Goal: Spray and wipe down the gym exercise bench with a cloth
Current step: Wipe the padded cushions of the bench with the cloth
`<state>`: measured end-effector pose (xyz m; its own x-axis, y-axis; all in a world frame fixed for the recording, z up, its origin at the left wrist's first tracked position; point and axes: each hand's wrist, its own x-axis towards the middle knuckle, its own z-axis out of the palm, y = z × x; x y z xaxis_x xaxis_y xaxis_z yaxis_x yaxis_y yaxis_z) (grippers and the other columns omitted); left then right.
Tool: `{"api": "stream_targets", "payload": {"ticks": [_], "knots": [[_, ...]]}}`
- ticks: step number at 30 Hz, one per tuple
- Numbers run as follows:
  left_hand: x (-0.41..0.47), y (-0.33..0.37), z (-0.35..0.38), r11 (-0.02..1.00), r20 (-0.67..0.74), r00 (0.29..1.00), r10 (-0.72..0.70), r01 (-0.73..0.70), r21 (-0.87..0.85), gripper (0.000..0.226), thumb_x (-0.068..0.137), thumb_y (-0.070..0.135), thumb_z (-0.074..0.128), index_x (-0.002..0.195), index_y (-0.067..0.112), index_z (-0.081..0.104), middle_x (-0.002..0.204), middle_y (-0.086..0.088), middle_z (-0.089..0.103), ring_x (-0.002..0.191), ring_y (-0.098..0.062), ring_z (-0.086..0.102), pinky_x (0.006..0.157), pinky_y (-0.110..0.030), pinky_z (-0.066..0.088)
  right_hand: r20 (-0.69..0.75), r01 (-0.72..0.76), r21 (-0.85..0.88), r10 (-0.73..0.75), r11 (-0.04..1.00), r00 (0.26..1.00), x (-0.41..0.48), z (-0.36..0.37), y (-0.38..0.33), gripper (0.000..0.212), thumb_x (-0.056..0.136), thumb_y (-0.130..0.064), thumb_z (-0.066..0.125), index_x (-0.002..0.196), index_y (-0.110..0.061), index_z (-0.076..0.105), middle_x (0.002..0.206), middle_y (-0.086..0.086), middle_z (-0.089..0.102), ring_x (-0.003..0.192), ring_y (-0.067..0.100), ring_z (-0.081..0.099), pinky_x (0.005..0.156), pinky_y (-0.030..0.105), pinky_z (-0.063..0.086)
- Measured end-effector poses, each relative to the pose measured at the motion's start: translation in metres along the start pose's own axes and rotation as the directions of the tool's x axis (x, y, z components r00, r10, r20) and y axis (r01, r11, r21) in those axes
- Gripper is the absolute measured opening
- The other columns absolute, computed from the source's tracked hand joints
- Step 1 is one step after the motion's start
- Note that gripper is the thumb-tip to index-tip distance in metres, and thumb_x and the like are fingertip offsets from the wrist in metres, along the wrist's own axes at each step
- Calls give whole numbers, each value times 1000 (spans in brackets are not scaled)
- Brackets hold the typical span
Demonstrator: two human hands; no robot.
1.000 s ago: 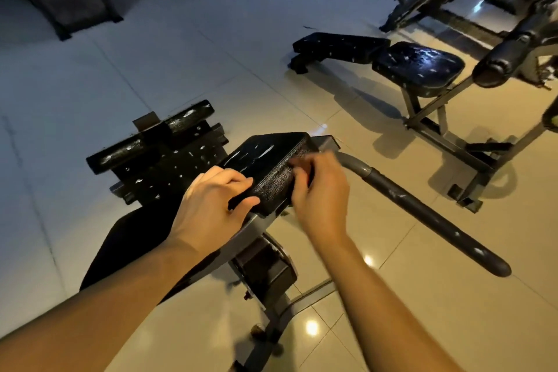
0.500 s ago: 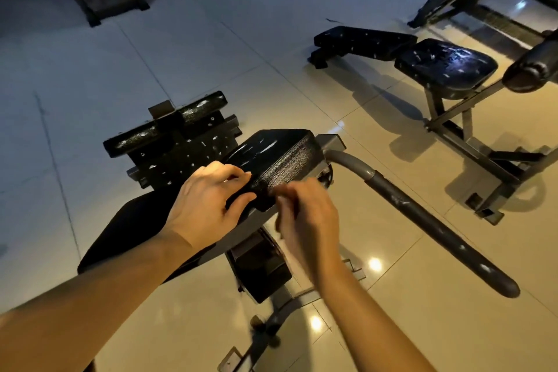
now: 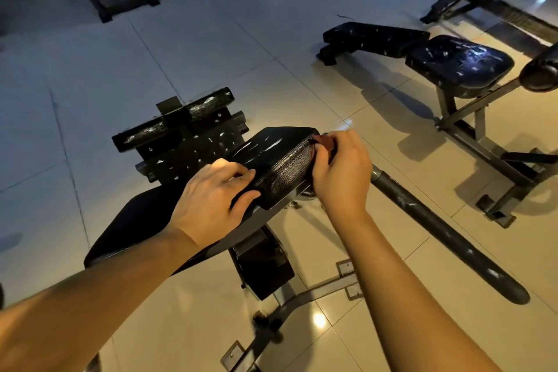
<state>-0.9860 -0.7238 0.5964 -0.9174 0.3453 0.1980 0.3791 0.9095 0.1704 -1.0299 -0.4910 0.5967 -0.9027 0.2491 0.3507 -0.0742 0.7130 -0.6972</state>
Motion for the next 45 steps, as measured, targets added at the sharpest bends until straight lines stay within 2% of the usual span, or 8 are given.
{"api": "stream_targets", "payload": {"ticks": [7, 13, 18, 24, 27, 34, 39, 45], "knots": [[0, 0, 1, 1000, 23, 1000, -4, 5, -19, 51, 101, 47, 45, 132, 14, 68, 119, 1, 66, 106, -18, 64, 93, -43, 55, 136, 191, 156, -213, 969, 968, -75, 21, -11, 18, 102, -27, 60, 112, -14, 67, 101, -2, 59, 91, 9, 54, 83, 27, 49], [2, -2, 2, 1000, 31, 999, 12, -11, -23, 50, 101, 46, 46, 131, 12, 68, 119, 0, 66, 105, -18, 64, 91, -42, 56, -11, -6, 100, 7, 995, 1000, -29, 15, -10, 9, 99, -19, 63, 106, -15, 67, 99, -4, 57, 95, 11, 54, 87, 37, 52], [0, -3, 4, 999, 24, 1000, 3, -3, -32, 50, 101, 47, 47, 134, 14, 67, 121, 2, 65, 107, -18, 64, 94, -44, 54, 150, 203, 183, -232, 962, 961, -80, 19, -15, 10, 102, -21, 61, 110, -16, 64, 96, -4, 57, 85, 11, 53, 75, 31, 49], [0, -3, 4, 1000, 25, 1000, 6, -5, -25, 51, 101, 48, 46, 132, 14, 68, 120, 1, 66, 105, -17, 64, 94, -41, 54, -27, -43, 116, 47, 992, 999, -27, 16, -8, 10, 99, -18, 63, 107, -15, 66, 101, -3, 57, 96, 10, 52, 87, 36, 51], [-1, -3, 4, 1000, 36, 999, -7, 8, -23, 53, 101, 50, 44, 135, 16, 66, 122, 4, 65, 109, -17, 62, 97, -41, 52, 52, 143, 272, -163, 952, 985, -91, 19, -21, 20, 95, -8, 68, 111, -16, 60, 101, 1, 58, 93, 13, 57, 84, 27, 48], [1, -5, 5, 999, 11, 1000, 20, -20, -26, 48, 100, 45, 52, 131, 13, 69, 118, 1, 66, 105, -17, 63, 93, -40, 54, -57, -97, 78, 101, 992, 993, -5, 9, -1, 13, 99, -20, 63, 105, -10, 69, 97, -6, 54, 90, 11, 52, 77, 16, 39], [1, -4, 5, 999, 3, 999, 34, -34, -25, 49, 99, 45, 50, 130, 13, 69, 116, 2, 65, 108, -15, 59, 91, -39, 54, 111, 104, 169, -124, 980, 986, -94, 18, -22, 7, 98, -15, 66, 104, -18, 65, 98, -5, 58, 91, 9, 54, 78, 26, 47], [2, -9, 9, 999, -15, 999, 39, -39, 2, 40, 102, 42, 55, 128, 15, 68, 116, 1, 63, 107, -18, 61, 93, -42, 54, 73, 47, -17, -46, 999, 996, -22, 5, -8, 14, 98, -23, 66, 107, -13, 68, 101, -2, 60, 94, 12, 56, 84, 31, 52]]}}
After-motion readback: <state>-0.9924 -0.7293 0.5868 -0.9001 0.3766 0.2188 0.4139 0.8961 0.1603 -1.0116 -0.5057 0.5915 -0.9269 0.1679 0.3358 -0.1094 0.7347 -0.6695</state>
